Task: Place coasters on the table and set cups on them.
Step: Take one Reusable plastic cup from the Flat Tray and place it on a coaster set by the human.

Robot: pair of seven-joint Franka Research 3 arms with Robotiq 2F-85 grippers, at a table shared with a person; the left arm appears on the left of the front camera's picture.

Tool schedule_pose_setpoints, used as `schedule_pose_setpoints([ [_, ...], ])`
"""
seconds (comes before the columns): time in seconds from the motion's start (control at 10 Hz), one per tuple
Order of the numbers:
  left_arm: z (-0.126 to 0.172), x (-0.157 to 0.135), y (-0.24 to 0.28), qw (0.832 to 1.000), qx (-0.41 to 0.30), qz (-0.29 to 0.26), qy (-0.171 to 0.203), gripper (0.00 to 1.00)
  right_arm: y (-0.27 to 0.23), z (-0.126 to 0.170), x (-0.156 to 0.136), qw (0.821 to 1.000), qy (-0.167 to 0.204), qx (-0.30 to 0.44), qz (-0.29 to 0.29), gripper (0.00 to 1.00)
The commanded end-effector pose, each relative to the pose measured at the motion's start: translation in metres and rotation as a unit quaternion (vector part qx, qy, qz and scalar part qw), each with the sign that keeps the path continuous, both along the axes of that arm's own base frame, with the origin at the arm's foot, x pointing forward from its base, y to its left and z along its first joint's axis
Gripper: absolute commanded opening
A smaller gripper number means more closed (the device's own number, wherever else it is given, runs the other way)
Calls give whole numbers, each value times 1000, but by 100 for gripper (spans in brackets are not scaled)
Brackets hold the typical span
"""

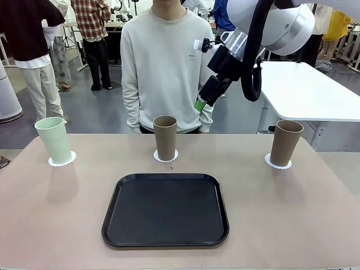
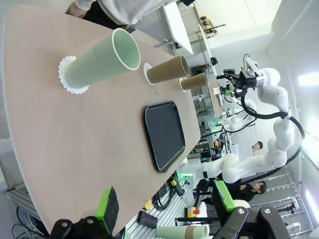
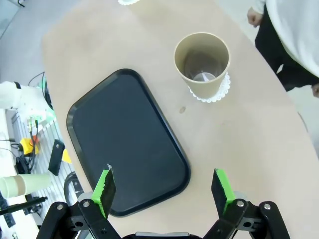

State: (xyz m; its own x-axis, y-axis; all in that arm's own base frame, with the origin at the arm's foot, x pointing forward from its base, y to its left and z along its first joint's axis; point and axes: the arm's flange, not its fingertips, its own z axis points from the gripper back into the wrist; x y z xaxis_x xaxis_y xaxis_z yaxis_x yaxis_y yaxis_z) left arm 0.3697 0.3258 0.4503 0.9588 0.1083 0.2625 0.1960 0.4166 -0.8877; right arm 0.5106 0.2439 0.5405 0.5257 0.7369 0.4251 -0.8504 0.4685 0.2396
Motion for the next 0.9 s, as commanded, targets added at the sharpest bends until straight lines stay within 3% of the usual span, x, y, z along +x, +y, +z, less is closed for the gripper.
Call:
schedule_pose_setpoints([
  [0.0,2,-1,0,1000,2,5,2,100,0,1,-3,1000,-9,0,3,100],
  [0.7,2,-1,0,1000,2,5,2,100,0,3,-1,1000,-2,0,0,100],
  [0.8,2,-1,0,1000,2,5,2,100,-32,15,-52,998,-30,35,-49,100],
])
